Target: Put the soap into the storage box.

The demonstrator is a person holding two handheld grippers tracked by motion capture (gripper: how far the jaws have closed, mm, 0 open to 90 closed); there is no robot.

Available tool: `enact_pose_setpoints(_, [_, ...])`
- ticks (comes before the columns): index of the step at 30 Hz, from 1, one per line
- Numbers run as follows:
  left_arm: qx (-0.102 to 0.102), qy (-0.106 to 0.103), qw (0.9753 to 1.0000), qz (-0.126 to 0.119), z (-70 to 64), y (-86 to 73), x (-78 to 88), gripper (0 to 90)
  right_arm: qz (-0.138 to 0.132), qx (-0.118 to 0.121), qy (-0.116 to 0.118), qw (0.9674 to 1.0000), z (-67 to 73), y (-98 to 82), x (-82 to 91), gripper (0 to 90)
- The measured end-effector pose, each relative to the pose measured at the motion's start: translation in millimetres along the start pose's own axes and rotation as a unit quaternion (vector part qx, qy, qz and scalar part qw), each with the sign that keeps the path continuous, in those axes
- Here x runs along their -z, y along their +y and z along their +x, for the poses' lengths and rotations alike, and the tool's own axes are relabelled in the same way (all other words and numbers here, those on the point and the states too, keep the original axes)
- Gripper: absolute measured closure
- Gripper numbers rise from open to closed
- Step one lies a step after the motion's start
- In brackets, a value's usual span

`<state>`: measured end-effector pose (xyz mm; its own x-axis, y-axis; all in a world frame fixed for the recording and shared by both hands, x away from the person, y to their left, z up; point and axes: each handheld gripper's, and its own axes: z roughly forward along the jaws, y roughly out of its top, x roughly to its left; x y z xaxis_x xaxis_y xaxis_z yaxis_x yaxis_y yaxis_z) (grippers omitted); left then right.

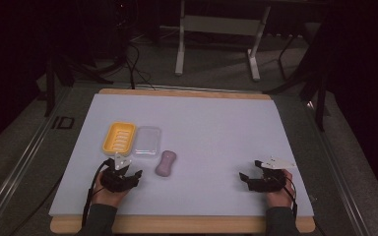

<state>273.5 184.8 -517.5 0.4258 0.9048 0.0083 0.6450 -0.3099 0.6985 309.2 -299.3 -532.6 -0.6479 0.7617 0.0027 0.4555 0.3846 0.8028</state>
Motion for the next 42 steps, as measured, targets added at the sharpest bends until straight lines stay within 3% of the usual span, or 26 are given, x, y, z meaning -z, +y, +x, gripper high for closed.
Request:
enact_pose_setpoints(5, [0.016, -0.015, 0.9998, 0.006, 4.4, 9.0, 1.2, 45.6, 0.033, 0.013, -0.007, 0.9994, 3.1, -1.1, -5.6, 19.7])
enact_pose_setpoints(14, [0.008, -0.034, 0.9993, 0.011, 3.0, 27.8, 5.2, 45.4, -0.001, -0.008, -0.02, 0.9998, 0.8, -4.7, 0.3, 22.1])
enact_pose_setpoints(17, [0.015, -0.045, 0.9988, 0.012, 2.2, 33.2, 6.1, 44.4, -0.003, -0.013, -0.014, 0.9998, -0.2, -4.9, 0.4, 22.4])
enact_pose_setpoints(27, [0.007, -0.051, 0.9983, 0.028, 0.4, 47.6, 5.9, 44.4, 0.0, 0.002, -0.012, 0.9999, 2.2, -4.9, -0.2, 23.7])
enact_pose_setpoints(42, [-0.002, -0.061, 0.9972, 0.044, -9.7, 68.5, -0.1, 43.9, -0.004, 0.003, -0.012, 0.9999, 2.7, -5.2, 0.8, 27.7])
